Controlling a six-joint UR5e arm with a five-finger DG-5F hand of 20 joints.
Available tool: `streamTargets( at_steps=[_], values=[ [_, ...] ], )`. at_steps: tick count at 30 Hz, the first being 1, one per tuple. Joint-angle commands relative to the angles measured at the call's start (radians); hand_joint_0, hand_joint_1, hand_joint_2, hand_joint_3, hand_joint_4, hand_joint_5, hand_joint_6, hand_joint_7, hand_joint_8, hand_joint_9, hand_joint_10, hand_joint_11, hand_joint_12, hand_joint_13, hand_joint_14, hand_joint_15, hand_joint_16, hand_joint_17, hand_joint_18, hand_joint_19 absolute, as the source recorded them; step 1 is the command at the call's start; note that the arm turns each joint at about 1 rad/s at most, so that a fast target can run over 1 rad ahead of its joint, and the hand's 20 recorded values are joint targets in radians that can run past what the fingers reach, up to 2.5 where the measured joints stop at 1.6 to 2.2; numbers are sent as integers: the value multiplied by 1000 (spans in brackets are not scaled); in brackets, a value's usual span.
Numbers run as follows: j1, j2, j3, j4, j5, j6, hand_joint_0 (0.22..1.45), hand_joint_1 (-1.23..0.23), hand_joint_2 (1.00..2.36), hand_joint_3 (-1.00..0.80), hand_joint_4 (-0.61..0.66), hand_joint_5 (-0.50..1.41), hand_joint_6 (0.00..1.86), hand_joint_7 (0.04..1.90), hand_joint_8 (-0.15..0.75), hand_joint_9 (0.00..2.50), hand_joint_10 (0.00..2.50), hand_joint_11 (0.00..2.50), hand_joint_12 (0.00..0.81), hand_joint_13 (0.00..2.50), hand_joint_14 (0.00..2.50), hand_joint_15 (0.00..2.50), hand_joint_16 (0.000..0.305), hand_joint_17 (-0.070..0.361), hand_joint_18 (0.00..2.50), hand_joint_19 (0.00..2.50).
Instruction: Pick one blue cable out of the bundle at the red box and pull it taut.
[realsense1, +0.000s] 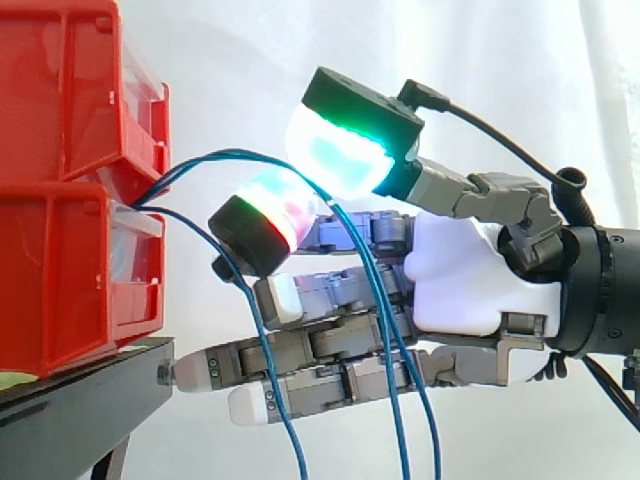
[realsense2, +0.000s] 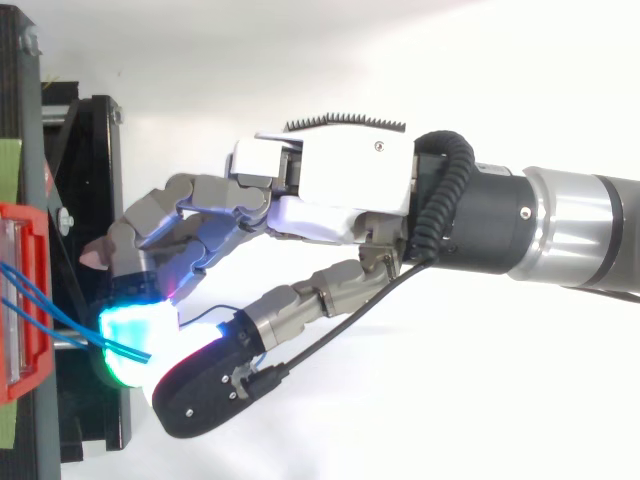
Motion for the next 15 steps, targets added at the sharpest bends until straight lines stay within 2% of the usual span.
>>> streamTargets(
  at_steps=[1,6,9,11,13,15],
  values=[
    [0,0,0,0,0,0,763,-918,1015,-285,-195,-155,926,1207,323,826,11,892,362,333,4,91,53,119,412,55],
    [0,0,0,0,1,0,805,-930,1010,-364,-313,-163,928,1235,283,784,11,813,349,300,2,79,51,115,367,38],
    [2,0,0,0,0,0,853,-936,1008,-408,-311,-174,932,1265,252,748,8,785,343,275,2,74,50,113,321,44],
    [2,0,0,0,1,0,877,-924,1006,-421,-258,-185,924,1201,218,691,12,730,333,237,3,66,49,110,268,35],
    [2,0,0,0,1,0,884,-916,1007,-421,-251,-195,923,1064,208,644,10,715,328,205,2,61,48,108,228,22],
    [2,0,0,0,1,0,884,-915,1007,-412,-244,-200,925,1011,198,618,9,702,327,189,3,57,48,108,202,7]
  ],
)
